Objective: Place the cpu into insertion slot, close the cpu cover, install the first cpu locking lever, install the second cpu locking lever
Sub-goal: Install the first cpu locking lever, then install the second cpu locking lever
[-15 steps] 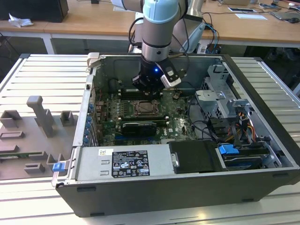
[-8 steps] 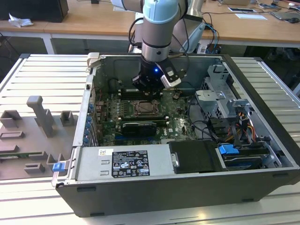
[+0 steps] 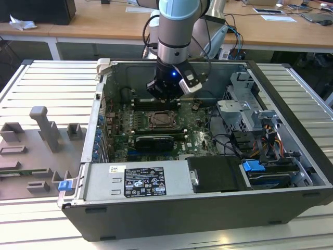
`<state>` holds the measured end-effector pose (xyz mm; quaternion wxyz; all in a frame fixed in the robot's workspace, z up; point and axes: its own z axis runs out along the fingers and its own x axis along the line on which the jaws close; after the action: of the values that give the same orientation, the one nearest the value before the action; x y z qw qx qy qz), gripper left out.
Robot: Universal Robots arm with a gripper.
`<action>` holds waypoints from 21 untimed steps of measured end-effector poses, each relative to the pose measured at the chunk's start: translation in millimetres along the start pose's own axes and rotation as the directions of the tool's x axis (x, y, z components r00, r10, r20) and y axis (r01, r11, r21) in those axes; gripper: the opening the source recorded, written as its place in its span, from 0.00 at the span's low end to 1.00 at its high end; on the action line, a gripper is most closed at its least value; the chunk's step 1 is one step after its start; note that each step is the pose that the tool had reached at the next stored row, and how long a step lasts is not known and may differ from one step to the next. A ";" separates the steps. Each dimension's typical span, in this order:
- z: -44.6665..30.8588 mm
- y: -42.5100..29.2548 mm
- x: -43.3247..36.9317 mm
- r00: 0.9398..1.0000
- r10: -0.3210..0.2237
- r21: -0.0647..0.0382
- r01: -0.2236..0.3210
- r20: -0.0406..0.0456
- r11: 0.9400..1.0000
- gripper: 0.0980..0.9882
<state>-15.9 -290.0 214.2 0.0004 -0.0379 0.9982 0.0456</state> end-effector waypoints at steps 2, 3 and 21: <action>-0.1 -0.7 0.1 1.000 0.000 0.000 0.000 0.000 1.000 0.01; -0.1 -1.1 0.1 1.000 0.000 0.000 0.000 0.000 1.000 0.01; -2.1 -10.5 0.8 1.000 0.000 0.000 0.000 0.000 1.000 0.01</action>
<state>-16.0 -300.7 215.4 0.0004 -0.0378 0.9983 0.0455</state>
